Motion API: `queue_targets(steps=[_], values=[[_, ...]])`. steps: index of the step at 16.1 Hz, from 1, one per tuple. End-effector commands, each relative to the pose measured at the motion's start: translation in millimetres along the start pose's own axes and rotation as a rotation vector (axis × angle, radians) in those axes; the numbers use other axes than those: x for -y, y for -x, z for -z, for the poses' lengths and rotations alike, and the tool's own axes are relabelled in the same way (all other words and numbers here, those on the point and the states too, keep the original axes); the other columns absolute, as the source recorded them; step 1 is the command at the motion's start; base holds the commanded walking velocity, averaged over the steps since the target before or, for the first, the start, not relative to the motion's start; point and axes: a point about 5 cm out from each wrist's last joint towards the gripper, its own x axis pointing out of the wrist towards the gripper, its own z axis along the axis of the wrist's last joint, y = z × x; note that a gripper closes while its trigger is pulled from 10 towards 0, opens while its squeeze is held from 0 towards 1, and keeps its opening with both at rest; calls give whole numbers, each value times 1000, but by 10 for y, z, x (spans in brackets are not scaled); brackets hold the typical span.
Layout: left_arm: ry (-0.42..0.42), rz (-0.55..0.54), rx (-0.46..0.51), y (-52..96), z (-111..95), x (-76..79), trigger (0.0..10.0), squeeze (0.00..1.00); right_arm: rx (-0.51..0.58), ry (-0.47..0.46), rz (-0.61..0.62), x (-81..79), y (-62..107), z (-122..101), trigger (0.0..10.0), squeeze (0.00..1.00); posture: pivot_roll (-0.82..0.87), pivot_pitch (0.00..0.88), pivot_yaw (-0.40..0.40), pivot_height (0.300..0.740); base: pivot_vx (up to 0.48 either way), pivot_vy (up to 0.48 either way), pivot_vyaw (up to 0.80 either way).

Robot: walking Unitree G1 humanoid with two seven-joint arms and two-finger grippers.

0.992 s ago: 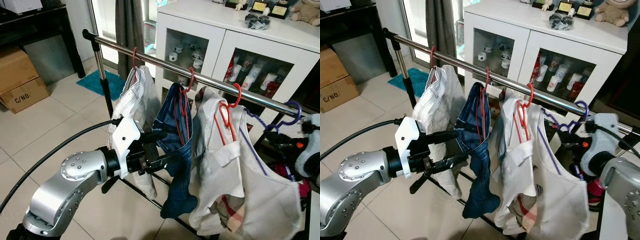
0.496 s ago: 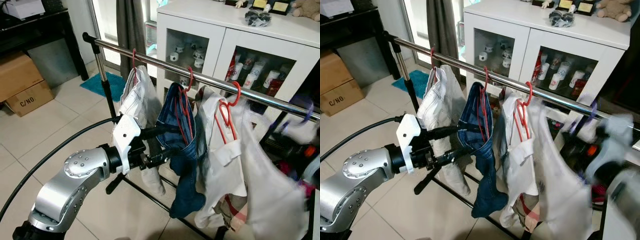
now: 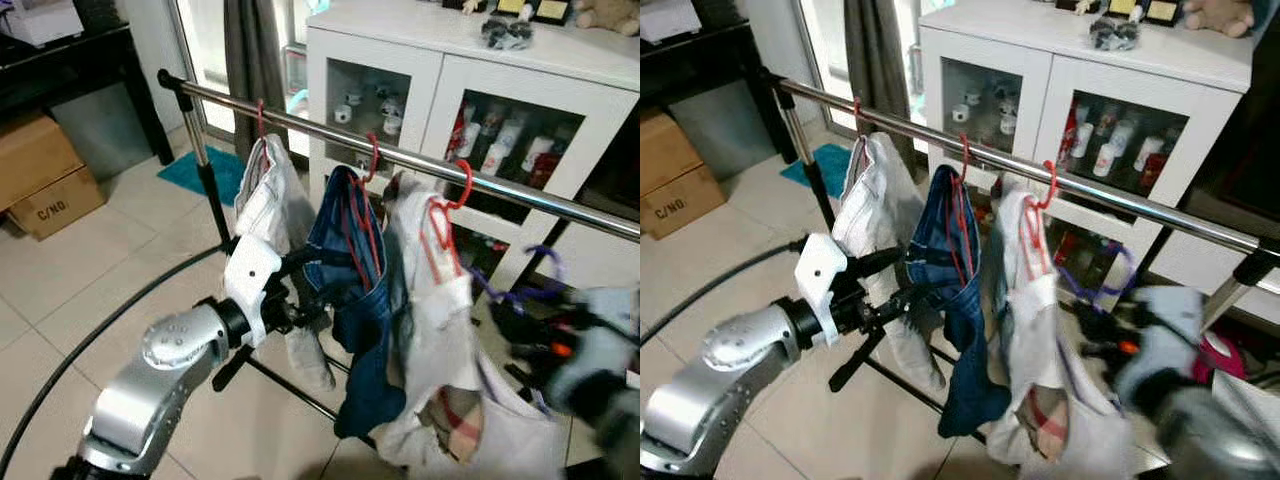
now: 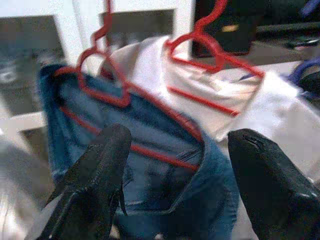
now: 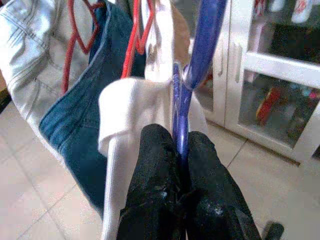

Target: Hang hanger

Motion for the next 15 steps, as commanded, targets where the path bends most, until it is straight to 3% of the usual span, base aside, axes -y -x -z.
queue_targets(steps=[1,5,15], values=[[-15,-42,-6,1,35,-20,10000,0,56,21,37,-69,-96,-35,10000,0,-51,0,25,740,0,0,0],[-31,-76,-9,28,70,20,10000,0,75,66,89,-236,-307,4,10000,0,-22,0,-1,740,0,0,-148],[-7,-136,8,36,45,16,10000,0,91,47,82,-380,-419,0,10000,0,-7,0,-10,740,0,0,-800]])
